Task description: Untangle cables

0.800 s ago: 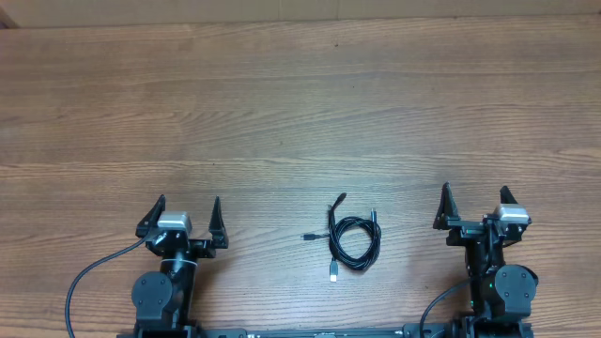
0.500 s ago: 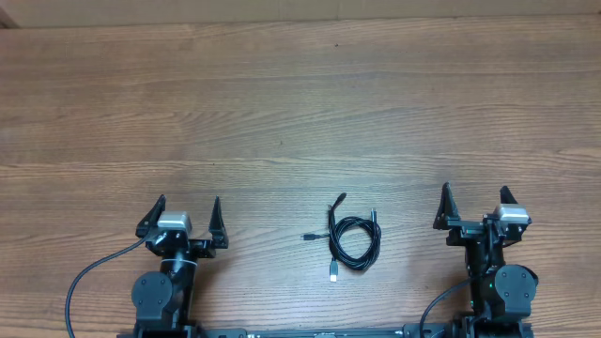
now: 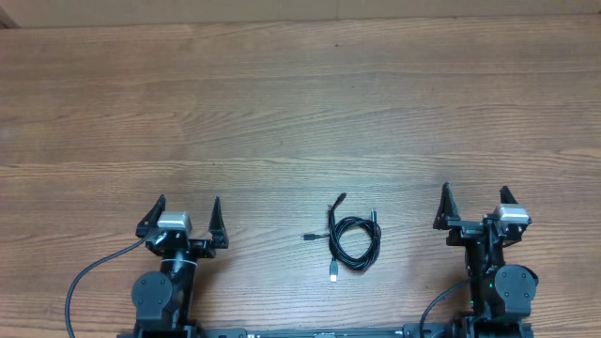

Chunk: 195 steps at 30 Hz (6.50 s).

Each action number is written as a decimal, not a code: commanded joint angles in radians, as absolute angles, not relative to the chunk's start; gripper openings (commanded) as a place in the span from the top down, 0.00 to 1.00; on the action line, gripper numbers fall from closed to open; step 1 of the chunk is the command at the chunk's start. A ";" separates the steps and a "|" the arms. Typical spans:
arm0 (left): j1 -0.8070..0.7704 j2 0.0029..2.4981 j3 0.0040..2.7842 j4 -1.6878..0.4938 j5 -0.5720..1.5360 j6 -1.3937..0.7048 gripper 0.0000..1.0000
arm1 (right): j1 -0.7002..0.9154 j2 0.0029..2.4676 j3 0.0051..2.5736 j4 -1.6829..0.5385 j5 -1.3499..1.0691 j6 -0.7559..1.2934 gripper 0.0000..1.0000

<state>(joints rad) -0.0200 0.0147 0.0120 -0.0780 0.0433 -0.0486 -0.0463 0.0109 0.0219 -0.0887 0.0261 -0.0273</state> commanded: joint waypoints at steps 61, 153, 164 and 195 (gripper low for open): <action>-0.025 0.004 0.005 -0.076 0.034 -0.029 0.00 | -0.053 0.003 0.008 -0.083 0.024 -0.031 0.00; -0.807 1.742 1.106 -0.736 0.193 -1.358 0.30 | -0.053 0.003 0.008 -0.083 0.024 -0.031 0.00; -0.822 1.860 1.106 -0.735 0.308 -1.331 0.31 | -0.053 0.003 0.008 -0.082 0.024 -0.031 0.00; -0.413 1.885 1.206 -0.802 0.329 -1.002 0.38 | -0.053 0.003 0.008 -0.083 0.024 -0.031 0.00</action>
